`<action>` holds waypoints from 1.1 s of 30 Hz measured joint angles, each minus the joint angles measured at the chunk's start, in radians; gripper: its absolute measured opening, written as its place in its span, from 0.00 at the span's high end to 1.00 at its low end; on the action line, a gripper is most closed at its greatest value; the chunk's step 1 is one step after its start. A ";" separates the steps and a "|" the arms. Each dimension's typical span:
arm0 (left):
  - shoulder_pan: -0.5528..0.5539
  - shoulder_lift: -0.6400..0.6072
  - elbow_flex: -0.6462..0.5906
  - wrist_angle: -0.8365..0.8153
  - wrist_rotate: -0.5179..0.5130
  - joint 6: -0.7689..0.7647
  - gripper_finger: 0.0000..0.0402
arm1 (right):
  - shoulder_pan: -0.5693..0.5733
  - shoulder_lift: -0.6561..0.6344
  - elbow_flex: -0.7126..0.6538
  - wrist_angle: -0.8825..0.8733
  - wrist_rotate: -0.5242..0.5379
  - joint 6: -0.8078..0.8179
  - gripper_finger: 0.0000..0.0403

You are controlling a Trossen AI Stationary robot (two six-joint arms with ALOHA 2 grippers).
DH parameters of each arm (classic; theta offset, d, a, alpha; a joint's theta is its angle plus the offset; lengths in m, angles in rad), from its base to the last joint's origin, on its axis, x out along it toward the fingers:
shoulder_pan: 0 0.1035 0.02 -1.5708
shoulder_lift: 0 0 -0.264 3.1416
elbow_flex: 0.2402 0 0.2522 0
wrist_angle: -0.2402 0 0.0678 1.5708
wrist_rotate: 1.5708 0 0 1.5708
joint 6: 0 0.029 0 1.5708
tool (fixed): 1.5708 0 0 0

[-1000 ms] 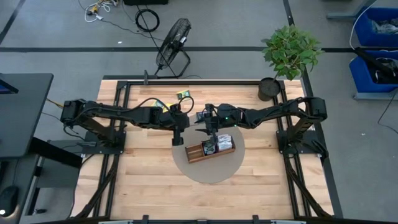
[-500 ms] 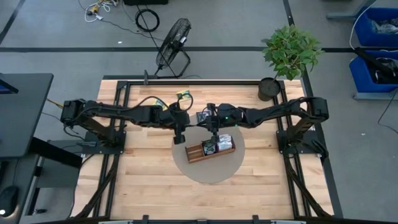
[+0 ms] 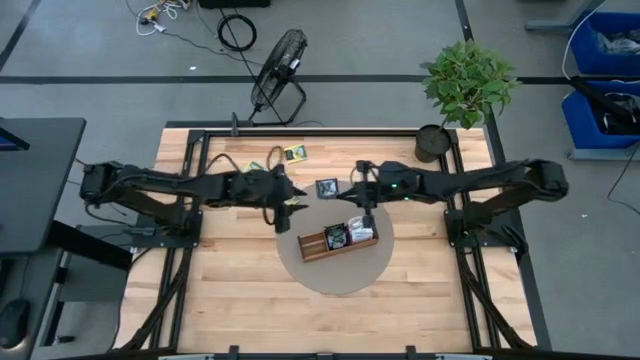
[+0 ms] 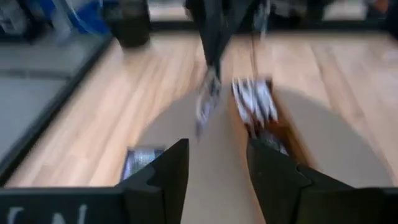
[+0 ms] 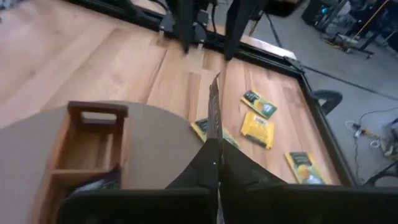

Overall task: Pick & Place Tea
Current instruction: Put the purple tea bag into the middle section of the wooden organizer

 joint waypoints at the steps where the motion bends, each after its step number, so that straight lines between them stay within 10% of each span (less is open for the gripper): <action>1: 0.000 -0.028 -0.030 0.039 0.000 -0.004 0.59 | 0.000 -0.023 -0.015 0.002 -0.011 0.011 1.00; 16: 0.000 -0.279 -0.359 0.413 -0.004 -0.022 0.60 | 0.137 -0.140 -0.080 -0.069 -0.048 0.218 1.00; 33: -0.001 -0.366 -0.444 0.431 0.018 0.000 0.60 | 0.278 -0.031 -0.084 -0.036 0.091 0.338 1.00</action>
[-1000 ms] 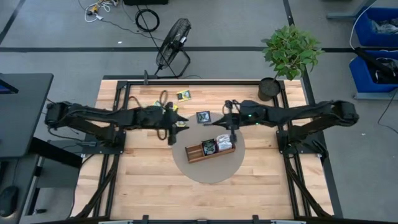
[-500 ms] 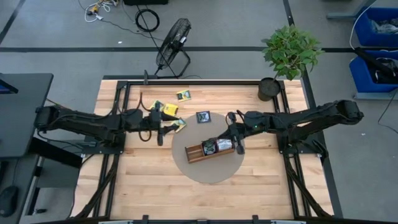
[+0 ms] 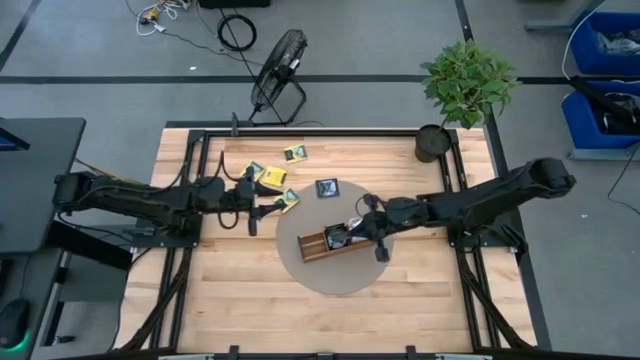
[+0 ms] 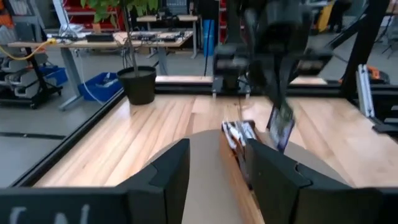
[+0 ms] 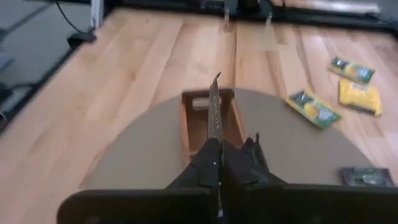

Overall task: Pick & Place Tea
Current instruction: Put the purple tea bag into the middle section of the wooden organizer

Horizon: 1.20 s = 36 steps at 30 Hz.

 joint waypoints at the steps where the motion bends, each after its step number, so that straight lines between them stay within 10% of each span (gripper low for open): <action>1: 0.000 0.000 0.000 0.002 0.002 0.000 0.60 | 0.000 0.018 0.000 0.017 0.000 -0.006 1.00; 36: 0.000 0.000 0.001 -0.001 0.012 0.002 0.60 | -0.001 0.225 0.000 0.077 0.052 0.038 0.93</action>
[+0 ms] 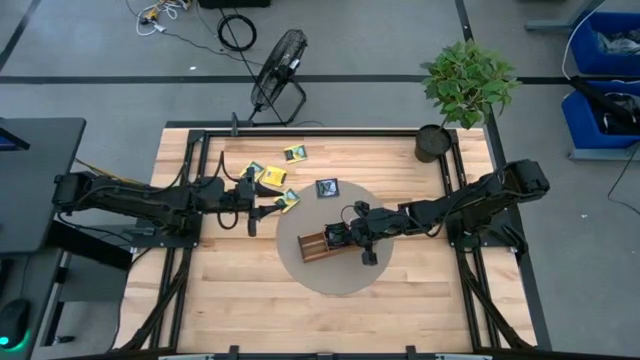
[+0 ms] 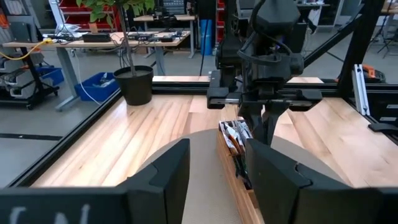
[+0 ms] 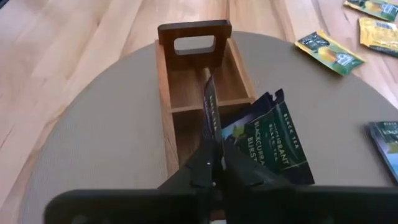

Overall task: Pick & Place Tea
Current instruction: Put the purple tea bag into the middle section of the wooden organizer

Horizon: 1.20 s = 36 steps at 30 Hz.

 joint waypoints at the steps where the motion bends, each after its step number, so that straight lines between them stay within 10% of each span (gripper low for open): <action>1: 0.000 0.000 0.000 0.000 0.000 0.000 0.60 | 0.000 0.000 0.000 0.000 0.000 0.003 0.91; 16: 0.000 0.000 0.000 0.000 0.000 0.000 0.60 | -0.004 -0.029 0.121 -0.203 0.049 -0.081 0.65; 36: 0.000 0.001 0.000 -0.033 -0.002 0.000 0.60 | -0.287 -0.099 0.244 -0.355 -0.100 -0.185 0.65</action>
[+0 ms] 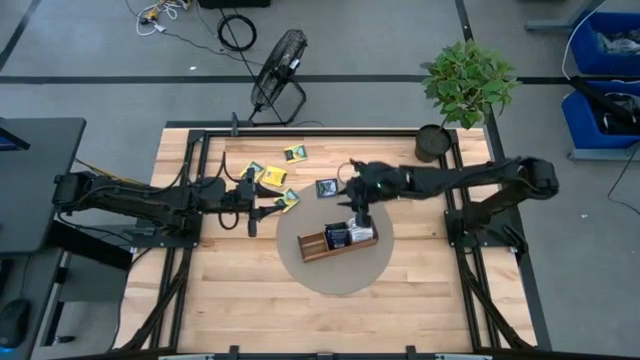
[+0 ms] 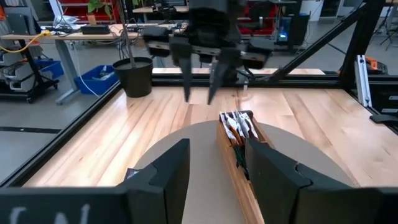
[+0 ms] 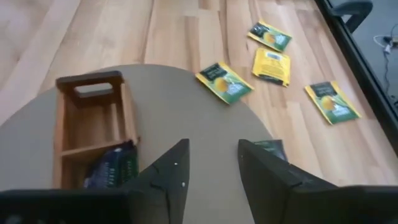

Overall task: Pick & Place Tea
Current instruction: Put the purple tea bag into the middle section of the wooden organizer

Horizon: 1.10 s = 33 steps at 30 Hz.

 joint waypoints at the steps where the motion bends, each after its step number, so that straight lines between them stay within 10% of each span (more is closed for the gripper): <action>1: 0.000 0.000 0.000 -0.001 0.000 0.000 0.60 | -0.019 0.006 0.015 -0.013 -0.020 -0.010 0.65; 9: 0.000 0.000 0.000 -0.019 0.000 0.001 0.60 | -0.129 0.093 0.137 -0.124 -0.141 -0.071 0.65; 33: 0.001 0.000 0.000 -0.060 0.000 0.026 0.60 | -0.185 0.646 0.781 -0.679 -0.072 -0.403 0.60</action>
